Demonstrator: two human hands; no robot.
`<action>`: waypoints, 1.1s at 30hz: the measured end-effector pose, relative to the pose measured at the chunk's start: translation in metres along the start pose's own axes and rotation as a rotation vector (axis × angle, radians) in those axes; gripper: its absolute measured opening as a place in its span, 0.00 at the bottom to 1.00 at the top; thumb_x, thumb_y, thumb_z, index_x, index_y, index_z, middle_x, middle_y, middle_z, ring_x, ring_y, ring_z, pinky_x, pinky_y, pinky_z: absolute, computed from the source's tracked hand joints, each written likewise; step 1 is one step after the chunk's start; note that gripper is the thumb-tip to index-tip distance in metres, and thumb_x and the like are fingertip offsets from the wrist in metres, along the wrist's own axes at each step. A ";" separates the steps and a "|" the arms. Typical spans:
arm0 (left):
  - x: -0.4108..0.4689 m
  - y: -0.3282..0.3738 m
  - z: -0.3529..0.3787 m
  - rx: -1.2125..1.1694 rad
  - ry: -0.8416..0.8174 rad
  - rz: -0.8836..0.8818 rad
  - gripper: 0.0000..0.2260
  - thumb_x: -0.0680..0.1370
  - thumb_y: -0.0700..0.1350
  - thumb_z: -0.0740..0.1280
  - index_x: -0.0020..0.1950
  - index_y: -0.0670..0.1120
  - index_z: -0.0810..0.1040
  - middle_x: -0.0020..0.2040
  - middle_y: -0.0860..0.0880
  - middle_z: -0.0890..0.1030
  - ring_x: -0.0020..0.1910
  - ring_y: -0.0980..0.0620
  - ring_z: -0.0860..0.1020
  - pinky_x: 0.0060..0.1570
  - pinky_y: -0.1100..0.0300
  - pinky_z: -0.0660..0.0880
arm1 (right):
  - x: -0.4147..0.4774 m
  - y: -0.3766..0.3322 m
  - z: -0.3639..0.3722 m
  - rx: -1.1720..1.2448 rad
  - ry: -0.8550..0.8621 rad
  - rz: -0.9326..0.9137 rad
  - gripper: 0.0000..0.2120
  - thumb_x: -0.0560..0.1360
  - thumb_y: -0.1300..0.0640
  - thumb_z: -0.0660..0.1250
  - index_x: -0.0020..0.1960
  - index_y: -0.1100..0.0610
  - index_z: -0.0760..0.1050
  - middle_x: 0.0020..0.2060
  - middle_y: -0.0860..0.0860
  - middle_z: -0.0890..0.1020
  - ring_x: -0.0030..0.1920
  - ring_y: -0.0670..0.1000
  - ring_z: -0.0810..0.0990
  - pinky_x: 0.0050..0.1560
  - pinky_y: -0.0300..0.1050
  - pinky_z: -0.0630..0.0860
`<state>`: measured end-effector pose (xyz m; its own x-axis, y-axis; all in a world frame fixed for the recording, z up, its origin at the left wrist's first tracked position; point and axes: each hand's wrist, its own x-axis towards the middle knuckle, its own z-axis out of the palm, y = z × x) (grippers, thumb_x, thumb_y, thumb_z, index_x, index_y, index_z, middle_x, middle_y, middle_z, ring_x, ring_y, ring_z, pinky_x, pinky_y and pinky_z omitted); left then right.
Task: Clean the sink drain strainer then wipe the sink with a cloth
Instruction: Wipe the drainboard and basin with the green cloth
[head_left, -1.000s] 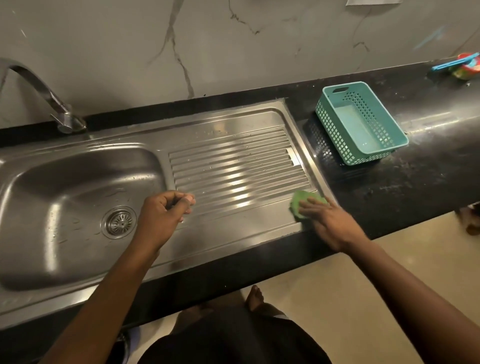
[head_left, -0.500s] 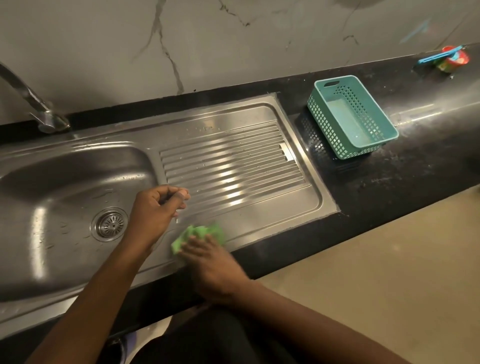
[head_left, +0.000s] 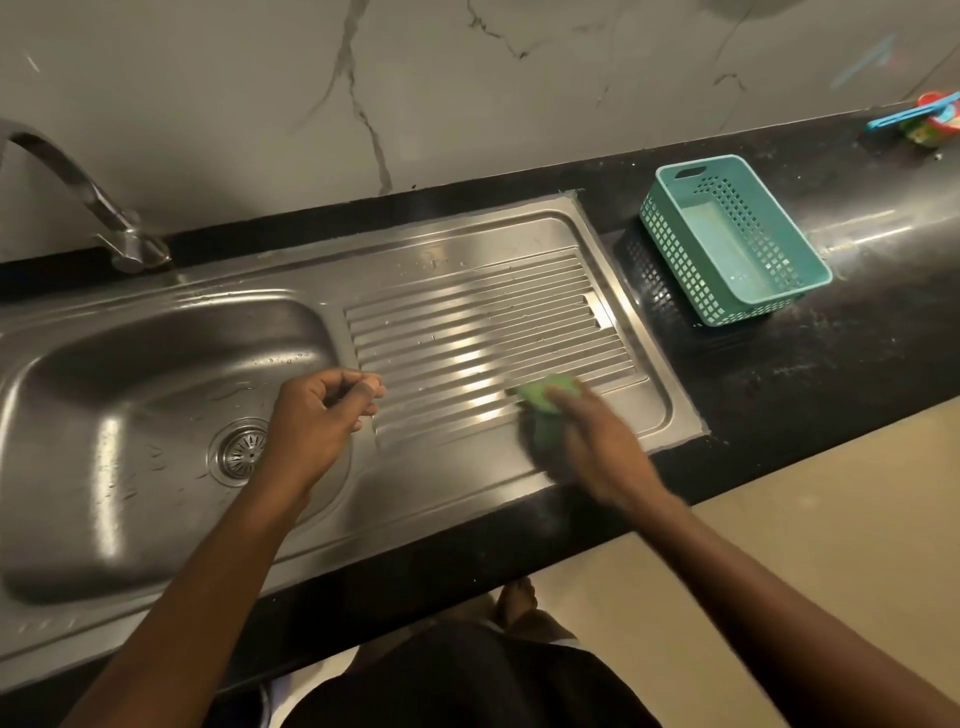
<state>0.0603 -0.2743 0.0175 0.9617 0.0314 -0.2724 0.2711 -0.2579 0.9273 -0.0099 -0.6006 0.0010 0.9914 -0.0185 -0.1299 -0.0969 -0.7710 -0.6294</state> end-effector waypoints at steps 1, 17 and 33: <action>0.000 -0.002 -0.002 0.004 -0.006 0.001 0.05 0.82 0.45 0.71 0.51 0.49 0.88 0.47 0.50 0.90 0.48 0.48 0.88 0.51 0.51 0.82 | 0.011 0.011 -0.015 0.095 0.086 0.130 0.20 0.85 0.58 0.61 0.75 0.48 0.74 0.70 0.55 0.77 0.68 0.57 0.77 0.69 0.58 0.76; 0.001 -0.009 -0.018 -0.009 0.011 -0.036 0.05 0.82 0.45 0.71 0.51 0.49 0.88 0.46 0.51 0.90 0.47 0.51 0.88 0.50 0.52 0.82 | 0.069 -0.025 0.103 -0.257 0.183 0.246 0.34 0.78 0.58 0.50 0.85 0.56 0.50 0.84 0.58 0.50 0.84 0.60 0.45 0.83 0.61 0.42; 0.012 -0.011 -0.028 -0.014 0.061 -0.032 0.05 0.82 0.44 0.71 0.53 0.47 0.88 0.45 0.51 0.90 0.45 0.55 0.88 0.48 0.55 0.82 | 0.057 -0.067 0.130 -0.354 -0.261 -0.547 0.29 0.81 0.61 0.61 0.82 0.54 0.64 0.81 0.53 0.64 0.83 0.55 0.59 0.83 0.51 0.50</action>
<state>0.0697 -0.2439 0.0111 0.9530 0.0988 -0.2866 0.3023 -0.2424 0.9219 0.0411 -0.4667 -0.0636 0.8315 0.5507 -0.0731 0.4885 -0.7876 -0.3756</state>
